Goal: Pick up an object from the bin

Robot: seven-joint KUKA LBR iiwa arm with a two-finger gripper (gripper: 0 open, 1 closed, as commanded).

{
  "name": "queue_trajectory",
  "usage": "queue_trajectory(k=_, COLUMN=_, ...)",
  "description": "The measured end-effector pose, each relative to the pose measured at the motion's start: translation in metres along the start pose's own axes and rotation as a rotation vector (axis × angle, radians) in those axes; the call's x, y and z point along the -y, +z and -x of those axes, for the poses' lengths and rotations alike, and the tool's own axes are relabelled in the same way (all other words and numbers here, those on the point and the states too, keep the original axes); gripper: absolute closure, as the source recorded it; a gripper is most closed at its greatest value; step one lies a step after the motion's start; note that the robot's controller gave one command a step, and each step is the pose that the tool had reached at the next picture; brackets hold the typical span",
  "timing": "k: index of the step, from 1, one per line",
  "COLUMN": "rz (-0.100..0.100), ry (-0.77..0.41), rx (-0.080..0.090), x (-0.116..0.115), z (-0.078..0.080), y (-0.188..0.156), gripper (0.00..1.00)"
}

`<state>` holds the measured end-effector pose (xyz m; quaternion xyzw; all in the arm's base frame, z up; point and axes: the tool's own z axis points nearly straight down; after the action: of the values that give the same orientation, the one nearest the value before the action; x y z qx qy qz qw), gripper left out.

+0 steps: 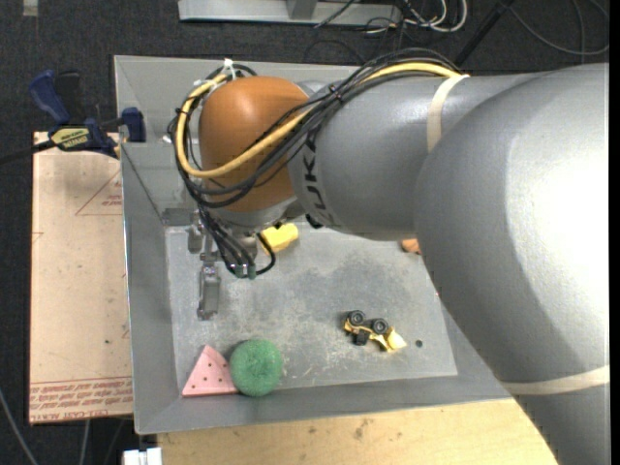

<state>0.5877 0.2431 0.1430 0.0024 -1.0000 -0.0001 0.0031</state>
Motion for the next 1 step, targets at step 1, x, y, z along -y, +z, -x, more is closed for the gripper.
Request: queue_trajectory(k=1, rz=0.002, ry=0.004, rx=0.007, x=0.001, z=0.0019, y=-0.0051, gripper=0.0)
